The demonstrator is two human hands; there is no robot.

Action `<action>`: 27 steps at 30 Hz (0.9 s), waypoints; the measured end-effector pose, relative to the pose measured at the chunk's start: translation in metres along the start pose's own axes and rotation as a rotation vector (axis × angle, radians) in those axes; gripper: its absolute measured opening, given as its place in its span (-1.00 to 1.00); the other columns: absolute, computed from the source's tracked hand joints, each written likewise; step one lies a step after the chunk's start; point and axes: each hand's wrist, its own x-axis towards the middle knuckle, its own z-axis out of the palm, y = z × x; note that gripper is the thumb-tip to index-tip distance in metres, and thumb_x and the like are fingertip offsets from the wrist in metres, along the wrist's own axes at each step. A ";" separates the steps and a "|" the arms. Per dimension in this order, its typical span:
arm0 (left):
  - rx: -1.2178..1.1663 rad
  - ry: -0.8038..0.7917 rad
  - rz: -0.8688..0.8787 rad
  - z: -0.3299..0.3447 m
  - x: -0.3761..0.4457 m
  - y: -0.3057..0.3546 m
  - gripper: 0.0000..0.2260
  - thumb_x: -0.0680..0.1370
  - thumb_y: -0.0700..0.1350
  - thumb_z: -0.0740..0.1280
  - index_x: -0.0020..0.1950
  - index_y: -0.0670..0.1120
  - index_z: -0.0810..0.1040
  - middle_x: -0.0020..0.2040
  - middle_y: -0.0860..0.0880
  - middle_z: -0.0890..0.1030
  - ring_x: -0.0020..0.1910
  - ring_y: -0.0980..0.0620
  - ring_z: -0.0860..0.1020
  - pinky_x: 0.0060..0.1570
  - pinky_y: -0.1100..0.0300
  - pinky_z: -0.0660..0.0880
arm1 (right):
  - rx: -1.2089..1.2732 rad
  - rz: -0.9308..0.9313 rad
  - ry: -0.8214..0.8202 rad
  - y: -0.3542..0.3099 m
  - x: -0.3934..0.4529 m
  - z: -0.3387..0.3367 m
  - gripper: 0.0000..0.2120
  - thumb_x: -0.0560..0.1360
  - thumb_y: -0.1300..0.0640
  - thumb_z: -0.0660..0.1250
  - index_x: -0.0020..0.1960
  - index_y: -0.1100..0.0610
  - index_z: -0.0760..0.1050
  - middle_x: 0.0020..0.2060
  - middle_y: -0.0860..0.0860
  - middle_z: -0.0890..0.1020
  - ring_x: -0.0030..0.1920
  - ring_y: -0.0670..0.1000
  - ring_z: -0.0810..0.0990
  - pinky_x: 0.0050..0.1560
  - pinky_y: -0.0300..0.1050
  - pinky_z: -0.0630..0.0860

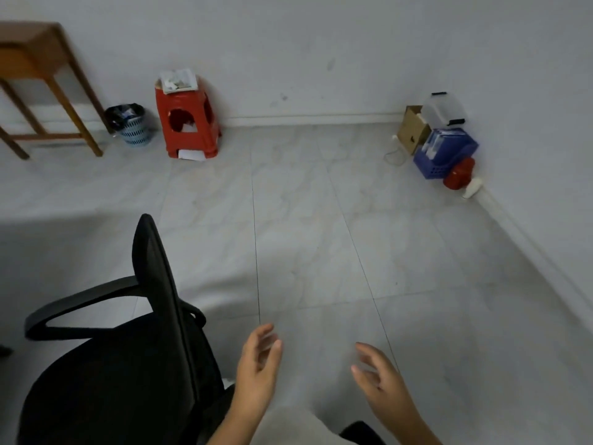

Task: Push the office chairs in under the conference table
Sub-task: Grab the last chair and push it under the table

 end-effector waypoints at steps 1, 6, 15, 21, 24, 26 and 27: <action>-0.008 0.026 -0.030 0.003 0.010 -0.002 -0.80 0.53 -0.36 0.23 0.14 -0.20 0.43 0.03 -0.05 0.49 0.01 0.02 0.48 -0.16 0.52 0.41 | -0.016 0.025 -0.034 0.001 0.013 -0.001 -0.71 0.47 0.33 0.31 0.12 0.06 0.42 0.09 0.04 0.50 0.09 -0.05 0.47 -0.02 -0.44 0.40; -0.031 0.238 -0.164 0.013 0.056 -0.015 -0.76 0.52 -0.36 0.25 0.18 -0.27 0.44 0.07 -0.12 0.49 0.02 0.00 0.46 -0.14 0.46 0.33 | -0.119 0.054 -0.149 -0.005 0.101 -0.011 -0.70 0.47 0.29 0.33 0.20 0.22 0.45 0.06 0.07 0.52 0.11 0.01 0.50 0.04 -0.23 0.37; -0.175 0.879 -0.027 0.018 0.125 0.036 -0.69 0.53 -0.34 0.23 0.04 0.09 0.45 0.06 0.04 0.53 0.06 0.19 0.49 -0.06 0.41 0.44 | -0.321 -0.374 -0.621 -0.118 0.310 0.021 -0.69 0.48 0.32 0.31 0.21 0.27 0.43 0.10 0.11 0.50 0.10 0.00 0.47 -0.09 -0.61 0.34; 0.108 1.413 -0.038 0.010 0.110 0.060 -0.78 0.51 -0.22 0.27 0.11 0.01 0.48 0.06 0.06 0.51 0.09 0.16 0.49 0.03 0.59 0.36 | -0.514 -0.881 -0.901 -0.185 0.350 0.112 -0.63 0.46 0.23 0.37 0.24 0.30 0.45 0.26 0.18 0.48 0.29 0.14 0.41 0.25 -0.27 0.20; 0.398 1.510 -0.265 -0.009 0.098 0.050 -0.71 0.45 -0.17 0.29 0.12 -0.28 0.53 0.04 -0.09 0.56 0.06 -0.05 0.50 0.13 0.25 0.40 | -0.618 -1.281 -0.976 -0.211 0.328 0.170 -0.60 0.40 0.07 0.38 0.13 0.31 0.53 0.16 0.26 0.56 0.20 0.28 0.50 0.23 0.03 0.32; 0.506 1.375 -0.518 -0.021 0.090 0.045 -0.72 0.53 -0.06 0.28 0.06 -0.25 0.58 -0.03 -0.13 0.65 -0.02 -0.10 0.59 0.00 0.12 0.48 | -0.702 -1.556 -0.986 -0.220 0.313 0.210 -0.51 0.34 -0.03 0.41 0.13 0.29 0.55 0.16 0.27 0.57 0.21 0.35 0.49 0.21 0.29 0.31; 0.538 1.272 -0.629 -0.027 0.086 0.046 -0.63 0.57 0.06 0.18 -0.03 -0.20 0.62 -0.15 -0.11 0.67 -0.15 -0.08 0.63 -0.16 0.16 0.53 | -0.768 -1.614 -1.016 -0.225 0.305 0.230 -0.45 0.34 -0.07 0.43 0.20 0.25 0.51 0.24 0.24 0.52 0.30 0.32 0.41 0.29 0.33 0.19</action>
